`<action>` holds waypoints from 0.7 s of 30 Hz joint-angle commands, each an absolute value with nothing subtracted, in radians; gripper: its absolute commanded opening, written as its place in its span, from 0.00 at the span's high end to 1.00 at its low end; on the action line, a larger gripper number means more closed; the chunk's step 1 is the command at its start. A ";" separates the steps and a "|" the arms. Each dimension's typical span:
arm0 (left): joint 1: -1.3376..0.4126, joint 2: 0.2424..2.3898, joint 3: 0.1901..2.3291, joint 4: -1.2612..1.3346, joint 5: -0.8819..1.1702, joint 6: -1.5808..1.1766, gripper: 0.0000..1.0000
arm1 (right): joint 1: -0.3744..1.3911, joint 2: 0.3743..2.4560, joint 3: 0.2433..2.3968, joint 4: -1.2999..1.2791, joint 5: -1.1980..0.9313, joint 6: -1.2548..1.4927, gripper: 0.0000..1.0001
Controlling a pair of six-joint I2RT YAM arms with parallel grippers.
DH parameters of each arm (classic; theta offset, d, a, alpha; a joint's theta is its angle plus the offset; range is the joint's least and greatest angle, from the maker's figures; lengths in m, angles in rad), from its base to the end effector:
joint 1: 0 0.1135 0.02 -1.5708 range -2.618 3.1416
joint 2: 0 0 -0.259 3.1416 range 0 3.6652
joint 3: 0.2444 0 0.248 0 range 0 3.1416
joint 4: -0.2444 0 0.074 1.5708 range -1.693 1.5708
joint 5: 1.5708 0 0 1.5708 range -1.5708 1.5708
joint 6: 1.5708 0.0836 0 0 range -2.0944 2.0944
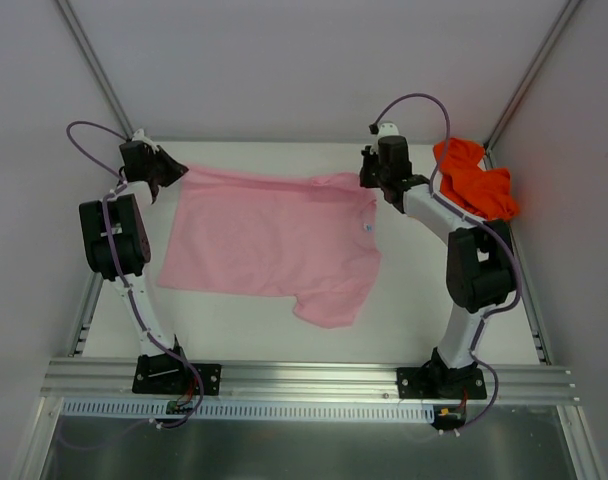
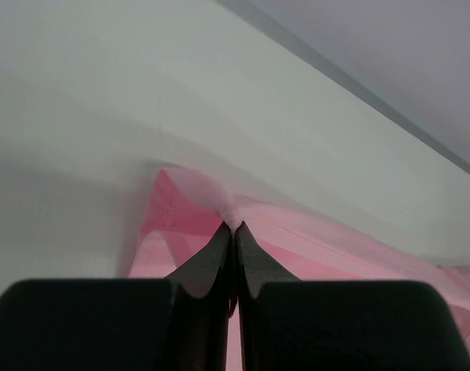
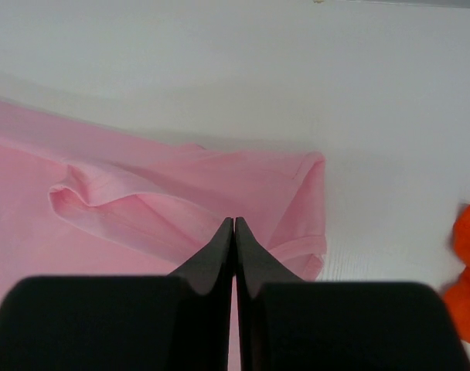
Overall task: Fold and stack the t-shirts
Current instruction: Fold the flattened tshirt in 1/3 of the way
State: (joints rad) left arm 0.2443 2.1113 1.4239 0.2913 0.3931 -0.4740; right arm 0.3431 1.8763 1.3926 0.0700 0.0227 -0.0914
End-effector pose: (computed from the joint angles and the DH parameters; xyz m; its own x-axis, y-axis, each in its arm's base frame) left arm 0.5092 0.0939 0.1709 -0.3876 -0.5312 -0.7534 -0.0646 0.8309 -0.5526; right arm 0.4556 0.1607 0.2384 -0.3481 -0.2212 -0.9110 -0.3500 0.9322 -0.0927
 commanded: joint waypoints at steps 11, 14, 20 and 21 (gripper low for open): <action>0.276 2.091 1.374 0.275 0.522 -0.344 1.00 | 0.348 1.741 1.293 0.117 0.075 -0.054 0.99; 0.278 2.079 1.344 0.282 0.525 -0.328 1.00 | 0.348 1.727 1.256 0.120 0.078 -0.048 0.99; 0.276 2.083 1.335 0.261 0.491 -0.322 1.00 | 0.348 1.723 1.220 0.112 0.060 -0.032 0.99; 0.276 2.082 1.335 0.249 0.483 -0.327 1.00 | 0.351 1.727 1.218 0.112 0.048 -0.029 0.99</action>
State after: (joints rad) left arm 0.2638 2.1109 1.3415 0.2501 0.4934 -0.3531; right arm 0.3435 1.7790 1.2285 0.0780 0.0444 -0.0555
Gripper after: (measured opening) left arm 0.008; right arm 0.015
